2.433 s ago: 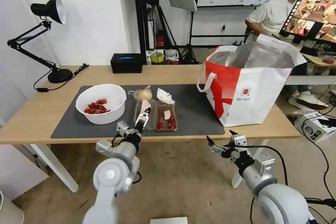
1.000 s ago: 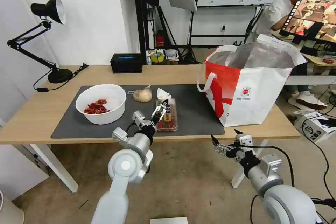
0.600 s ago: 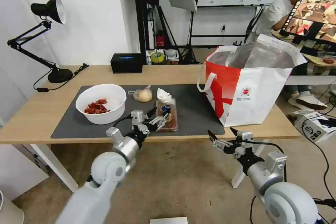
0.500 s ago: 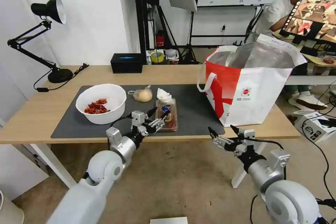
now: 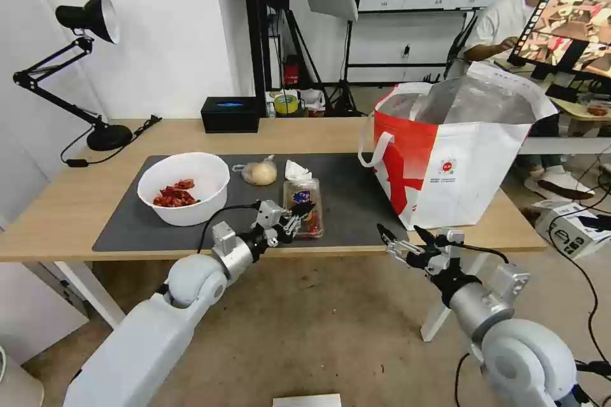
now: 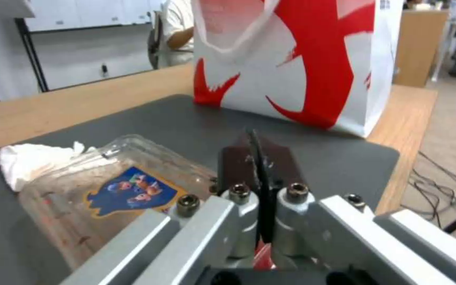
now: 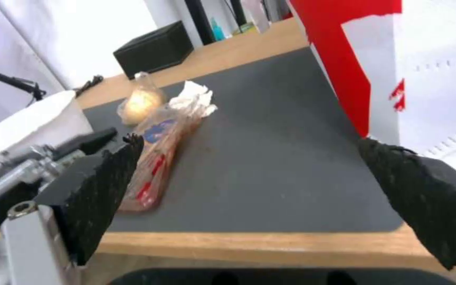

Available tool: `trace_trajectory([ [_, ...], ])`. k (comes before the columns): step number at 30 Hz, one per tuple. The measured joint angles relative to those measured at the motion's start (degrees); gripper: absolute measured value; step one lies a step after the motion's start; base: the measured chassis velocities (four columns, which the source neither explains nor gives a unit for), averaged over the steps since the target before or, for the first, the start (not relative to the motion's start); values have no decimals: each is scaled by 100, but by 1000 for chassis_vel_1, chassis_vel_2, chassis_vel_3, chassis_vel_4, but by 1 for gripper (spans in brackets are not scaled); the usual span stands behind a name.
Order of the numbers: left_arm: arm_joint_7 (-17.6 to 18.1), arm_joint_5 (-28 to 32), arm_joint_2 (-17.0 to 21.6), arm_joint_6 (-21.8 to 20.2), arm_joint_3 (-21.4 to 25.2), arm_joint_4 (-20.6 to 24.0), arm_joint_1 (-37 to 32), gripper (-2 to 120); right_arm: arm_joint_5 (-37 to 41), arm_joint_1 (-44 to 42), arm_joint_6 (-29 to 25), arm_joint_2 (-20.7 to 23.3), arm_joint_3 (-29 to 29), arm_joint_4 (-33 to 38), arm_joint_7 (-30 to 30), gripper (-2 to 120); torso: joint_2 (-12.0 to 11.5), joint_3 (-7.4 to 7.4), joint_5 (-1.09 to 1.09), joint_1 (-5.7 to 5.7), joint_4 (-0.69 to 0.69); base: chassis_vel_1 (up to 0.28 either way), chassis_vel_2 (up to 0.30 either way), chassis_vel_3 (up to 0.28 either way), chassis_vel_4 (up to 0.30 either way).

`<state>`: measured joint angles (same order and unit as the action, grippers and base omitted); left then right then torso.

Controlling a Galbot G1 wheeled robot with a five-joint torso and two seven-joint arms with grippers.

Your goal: Pick up the trash from the table and place it into the takeout bag.

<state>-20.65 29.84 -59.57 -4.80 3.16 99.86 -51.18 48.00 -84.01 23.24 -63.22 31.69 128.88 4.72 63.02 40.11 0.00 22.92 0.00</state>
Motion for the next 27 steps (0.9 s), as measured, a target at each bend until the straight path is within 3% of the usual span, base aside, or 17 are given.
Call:
trace_trajectory([
  [10, -81, -35, 217, 0, -346, -410, 408, 0, 1205, 669, 202, 223, -119, -264, 150, 100, 0, 0, 0, 0, 0, 0, 0, 0, 0],
  [15, -88, -47, 254, -27, -370, -468, 445, 0, 1952, 1346, 264, 327, -526, -671, 350, 100, 0, 0, 0, 0, 1, 0, 0, 0, 0],
  [27, -104, -31, 406, -36, -271, -498, 335, 0, 3114, 2351, 463, 118, -1106, -1414, 873, 100, 0, 0, 0, 0, 0, 0, 0, 0, 0],
])
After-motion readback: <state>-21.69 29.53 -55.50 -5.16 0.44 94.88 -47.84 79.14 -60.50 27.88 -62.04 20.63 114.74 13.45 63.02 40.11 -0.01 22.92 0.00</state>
